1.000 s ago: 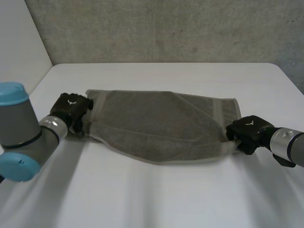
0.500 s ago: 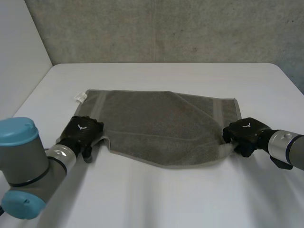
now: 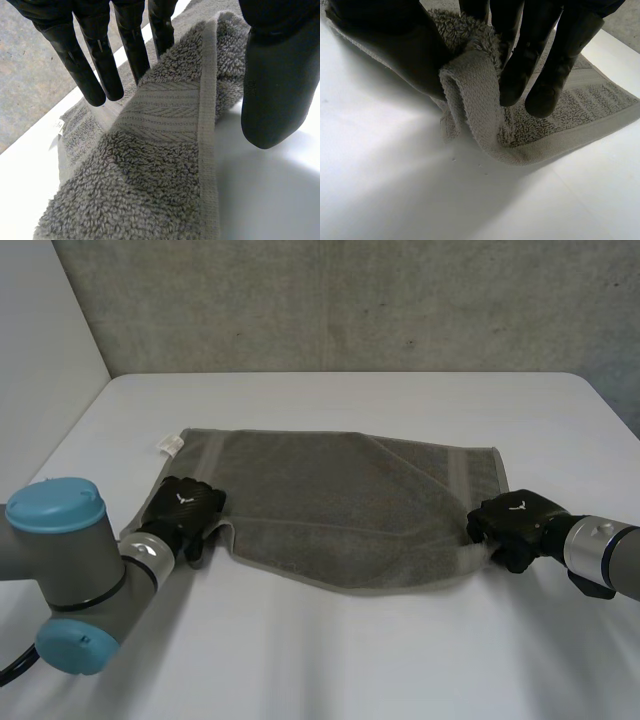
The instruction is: Fold the towel.
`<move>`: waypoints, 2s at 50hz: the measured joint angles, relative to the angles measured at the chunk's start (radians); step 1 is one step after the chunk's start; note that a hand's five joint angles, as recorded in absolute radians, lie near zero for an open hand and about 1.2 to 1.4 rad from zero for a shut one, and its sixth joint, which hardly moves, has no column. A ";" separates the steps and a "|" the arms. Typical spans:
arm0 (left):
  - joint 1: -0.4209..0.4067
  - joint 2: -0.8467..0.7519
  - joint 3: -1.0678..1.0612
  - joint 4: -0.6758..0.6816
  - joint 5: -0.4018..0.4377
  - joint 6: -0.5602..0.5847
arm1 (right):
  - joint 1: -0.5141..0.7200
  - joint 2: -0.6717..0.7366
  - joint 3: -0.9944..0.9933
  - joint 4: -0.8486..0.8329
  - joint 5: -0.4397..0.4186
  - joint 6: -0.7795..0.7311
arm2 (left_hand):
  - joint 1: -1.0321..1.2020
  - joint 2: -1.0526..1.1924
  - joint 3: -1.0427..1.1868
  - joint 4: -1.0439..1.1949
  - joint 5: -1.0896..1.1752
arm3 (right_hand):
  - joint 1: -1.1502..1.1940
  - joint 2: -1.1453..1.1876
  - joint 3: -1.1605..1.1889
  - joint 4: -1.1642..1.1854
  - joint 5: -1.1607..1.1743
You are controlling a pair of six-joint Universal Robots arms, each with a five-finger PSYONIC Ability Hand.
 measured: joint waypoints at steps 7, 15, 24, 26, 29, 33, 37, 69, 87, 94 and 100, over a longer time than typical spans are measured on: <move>0.003 -0.032 0.031 0.000 -0.001 0.001 | -0.001 0.000 0.001 -0.001 -0.001 0.000 | 0.000 0.000 0.000 0.000 0.000 | 0.000 0.000 0.000 0.000 0.000; 0.015 -0.046 0.054 0.003 -0.008 0.001 | 0.000 0.000 0.003 -0.001 -0.001 0.000 | 0.006 0.005 0.006 0.003 0.005 | 0.000 0.000 0.000 0.000 0.000; 0.026 -0.042 0.066 0.009 -0.071 0.010 | 0.001 0.000 0.005 -0.001 -0.001 0.000 | 0.027 0.026 0.027 0.030 0.025 | 0.000 0.000 0.000 0.000 0.000; 0.032 -0.040 0.066 0.014 -0.086 0.023 | 0.001 0.000 0.006 -0.001 -0.001 0.000 | 0.043 0.041 0.041 0.047 0.039 | 0.000 0.000 0.000 0.000 0.000; 0.042 -0.036 0.063 0.021 -0.100 0.045 | 0.001 0.000 0.006 -0.001 -0.001 0.000 | 0.056 0.053 0.054 0.059 0.051 | 0.000 0.000 0.000 0.000 0.000; 0.055 -0.028 0.057 0.031 -0.116 0.083 | 0.001 0.000 0.006 -0.001 -0.001 0.000 | 0.094 0.090 0.089 0.097 0.084 | 0.000 0.000 0.000 0.000 0.000; 0.066 -0.014 0.050 0.037 -0.131 0.113 | 0.001 -0.001 0.006 -0.001 -0.001 0.000 | 0.123 0.120 0.120 0.126 0.111 | 0.000 0.000 0.000 0.000 0.000; 0.127 0.095 -0.049 0.027 -0.132 0.125 | -0.004 -0.005 0.005 0.001 -0.014 -0.001 | 0.800 0.826 0.847 0.846 0.817 | 0.000 0.000 0.000 0.000 0.000; 0.164 0.369 -0.168 -0.087 -0.054 0.117 | -0.057 -0.261 -0.004 0.109 -0.014 -0.008 | 0.802 0.836 0.889 0.871 0.833 | 0.000 0.000 0.000 0.000 0.000; 0.219 0.544 -0.236 -0.223 0.018 0.116 | -0.120 -0.291 0.014 0.364 -0.056 -0.184 | 0.802 0.836 0.890 0.871 0.833 | 0.000 0.000 0.000 0.000 0.000; 0.280 0.639 -0.264 -0.350 0.096 0.113 | -0.182 -0.288 0.014 0.603 -0.082 -0.377 | 0.802 0.836 0.890 0.871 0.833 | 0.000 0.000 0.000 0.000 0.000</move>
